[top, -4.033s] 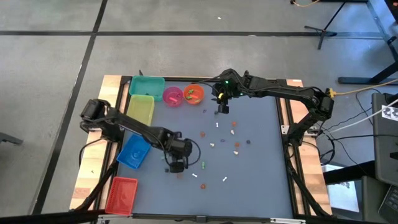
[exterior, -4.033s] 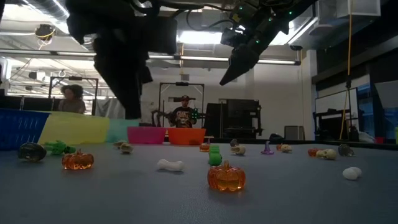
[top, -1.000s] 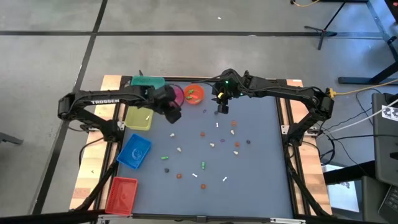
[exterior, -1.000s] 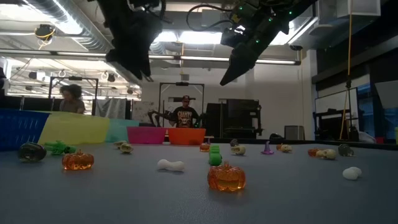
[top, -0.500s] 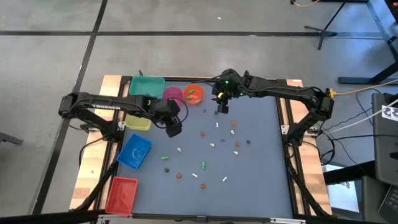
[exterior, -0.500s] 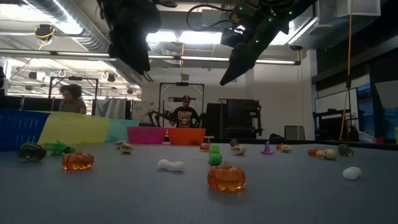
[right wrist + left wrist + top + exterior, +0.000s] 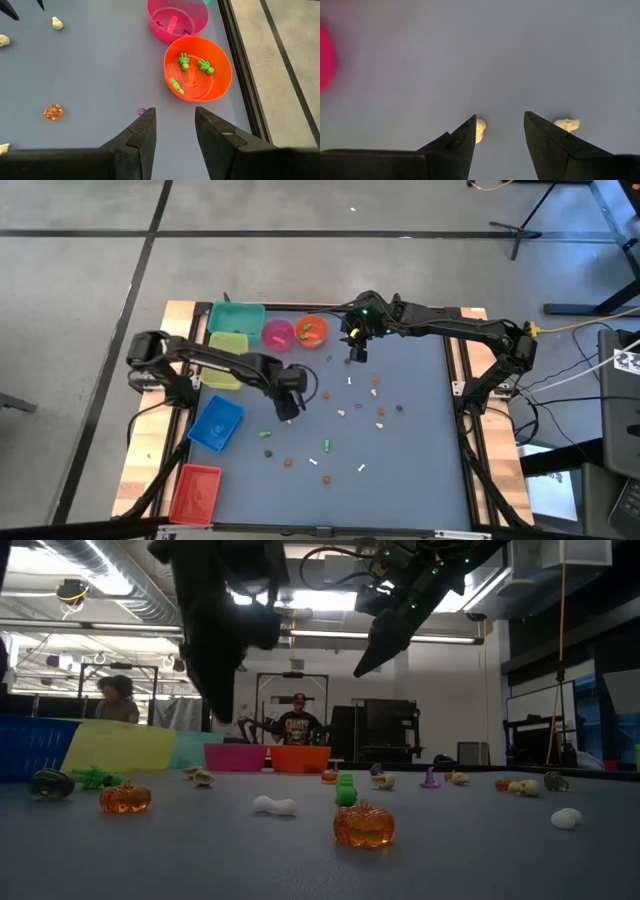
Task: Sort Halloween decoration
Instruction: Put the yellow skull toy into the blue bin
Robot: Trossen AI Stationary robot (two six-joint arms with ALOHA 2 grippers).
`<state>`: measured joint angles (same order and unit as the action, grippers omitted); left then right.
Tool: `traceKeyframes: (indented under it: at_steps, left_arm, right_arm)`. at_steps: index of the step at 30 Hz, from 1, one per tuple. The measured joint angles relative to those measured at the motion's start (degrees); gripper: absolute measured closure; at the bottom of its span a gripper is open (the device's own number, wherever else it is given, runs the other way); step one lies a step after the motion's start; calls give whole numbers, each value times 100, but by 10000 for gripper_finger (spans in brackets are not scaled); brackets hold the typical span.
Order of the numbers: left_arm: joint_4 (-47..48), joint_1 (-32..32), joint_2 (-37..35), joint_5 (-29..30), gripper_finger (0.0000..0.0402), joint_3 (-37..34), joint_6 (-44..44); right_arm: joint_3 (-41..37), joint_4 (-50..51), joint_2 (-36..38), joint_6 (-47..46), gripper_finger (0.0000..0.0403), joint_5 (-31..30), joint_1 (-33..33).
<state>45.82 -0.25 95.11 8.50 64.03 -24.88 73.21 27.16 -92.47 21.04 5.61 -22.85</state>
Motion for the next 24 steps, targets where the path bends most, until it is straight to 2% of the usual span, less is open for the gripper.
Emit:
traceKeyframes:
  at_steps: [11,15,19,24]
  left_arm:
    - [10,35,786,-8,252,-2,-30]
    - [53,35,878,48,252,-2,-51]
    - [88,45,872,379,252,-2,-50]
    - [339,162,872,378,252,-2,-2]
  right_arm:
    - [0,0,0,0,268,-1,0]
    - [0,1,0,0,268,-1,0]
    - [0,0,0,0,268,0,0]
    - [0,2,0,0,268,-2,0]
